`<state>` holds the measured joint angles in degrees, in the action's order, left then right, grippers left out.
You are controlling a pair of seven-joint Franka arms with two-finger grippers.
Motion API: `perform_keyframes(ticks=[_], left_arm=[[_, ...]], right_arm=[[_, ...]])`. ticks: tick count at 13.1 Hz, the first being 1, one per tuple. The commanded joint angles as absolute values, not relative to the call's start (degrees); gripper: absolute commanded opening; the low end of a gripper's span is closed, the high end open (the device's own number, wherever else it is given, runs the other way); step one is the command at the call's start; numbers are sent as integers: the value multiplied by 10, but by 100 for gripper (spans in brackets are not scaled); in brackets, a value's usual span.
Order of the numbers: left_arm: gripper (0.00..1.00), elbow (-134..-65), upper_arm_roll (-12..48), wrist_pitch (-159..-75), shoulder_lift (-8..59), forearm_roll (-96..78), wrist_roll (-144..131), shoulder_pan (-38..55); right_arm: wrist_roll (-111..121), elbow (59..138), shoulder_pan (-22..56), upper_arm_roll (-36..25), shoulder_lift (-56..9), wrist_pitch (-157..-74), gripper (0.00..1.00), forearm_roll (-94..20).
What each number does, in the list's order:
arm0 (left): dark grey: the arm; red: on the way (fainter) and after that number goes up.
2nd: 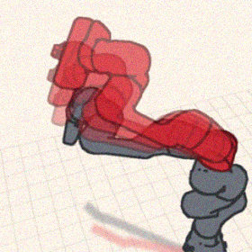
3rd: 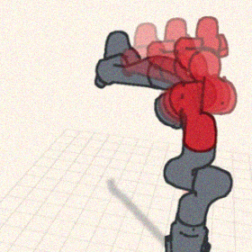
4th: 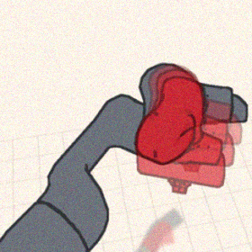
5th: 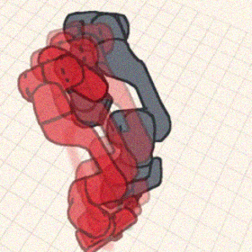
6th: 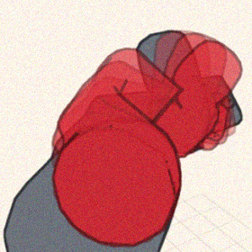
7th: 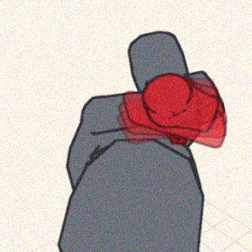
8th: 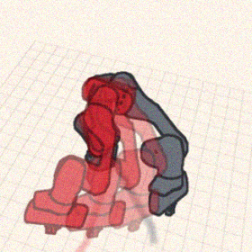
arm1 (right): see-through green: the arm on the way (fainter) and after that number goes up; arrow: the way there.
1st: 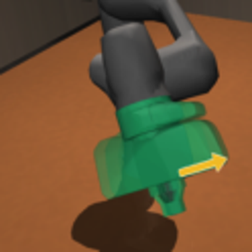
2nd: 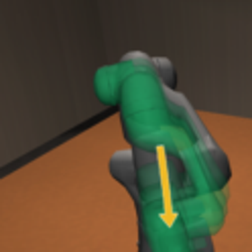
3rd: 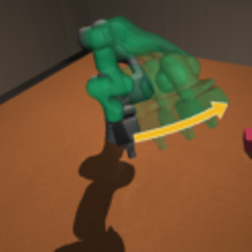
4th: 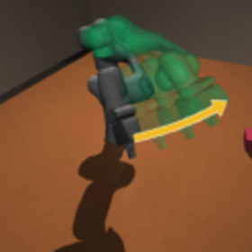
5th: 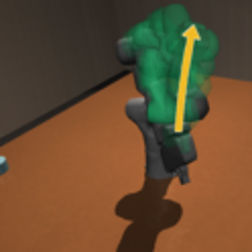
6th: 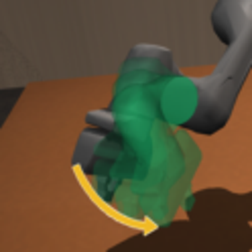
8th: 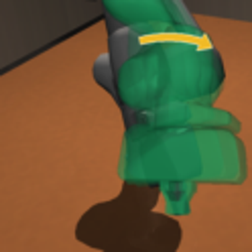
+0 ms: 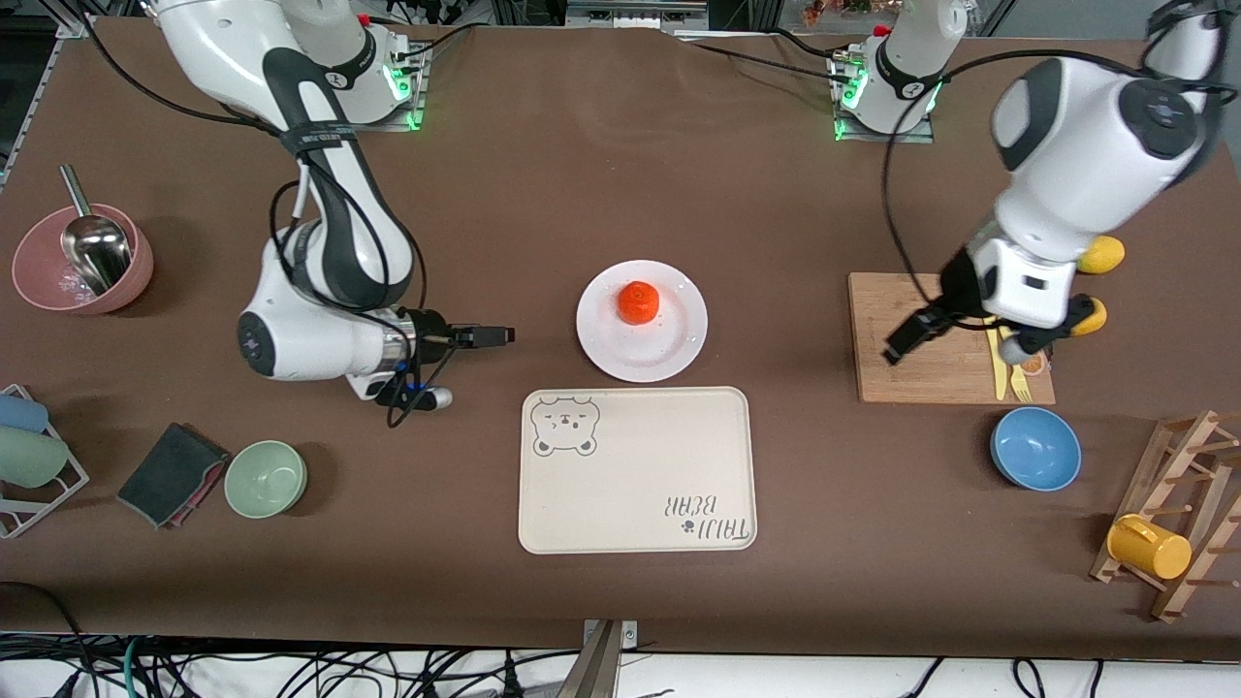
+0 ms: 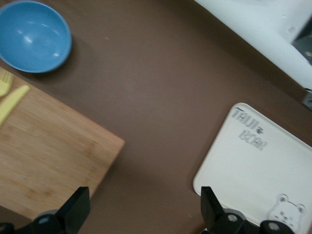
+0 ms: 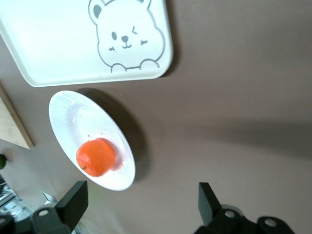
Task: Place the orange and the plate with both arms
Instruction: 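Release the orange and raise the left gripper while the right gripper reaches the plate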
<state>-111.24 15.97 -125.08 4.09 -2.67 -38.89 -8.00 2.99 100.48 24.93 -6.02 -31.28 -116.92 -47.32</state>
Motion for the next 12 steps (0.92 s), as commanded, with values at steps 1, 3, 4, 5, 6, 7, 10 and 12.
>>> perform_keyframes(ticks=[1, 3, 4, 5, 6, 7, 10, 12], left_arm=[[100, -1121, 104, -1211, 18, 18, -270, -83], [100, -1107, 59, -1175, 5, 13, -186, -83], [100, -1087, 49, -1136, -2, 13, -174, -83], [100, -1052, 45, -1078, -3, 13, -174, -83], [100, -1012, 45, -1024, -3, 15, -175, -83], [100, -979, 46, -981, -3, 16, -177, -82], [100, -962, 39, -951, 1, 2, -175, -81], [100, -960, 38, -949, 1, -19, -176, -75]], right_arm=[[145, 1138, 249, -21, -260, -1283, 100, -587], [191, 1163, 249, 3, -261, -1318, 100, -650], [208, 1170, 249, 24, -267, -1351, 100, -683], [226, 1170, 249, 42, -278, -1376, 100, -722], [241, 1166, 249, 46, -284, -1381, 100, -749], [247, 1165, 249, 47, -287, -1380, 100, -762], [249, 1163, 258, 47, -294, -1381, 100, -767], [248, 1153, 263, 47, -299, -1381, 99, -768]])
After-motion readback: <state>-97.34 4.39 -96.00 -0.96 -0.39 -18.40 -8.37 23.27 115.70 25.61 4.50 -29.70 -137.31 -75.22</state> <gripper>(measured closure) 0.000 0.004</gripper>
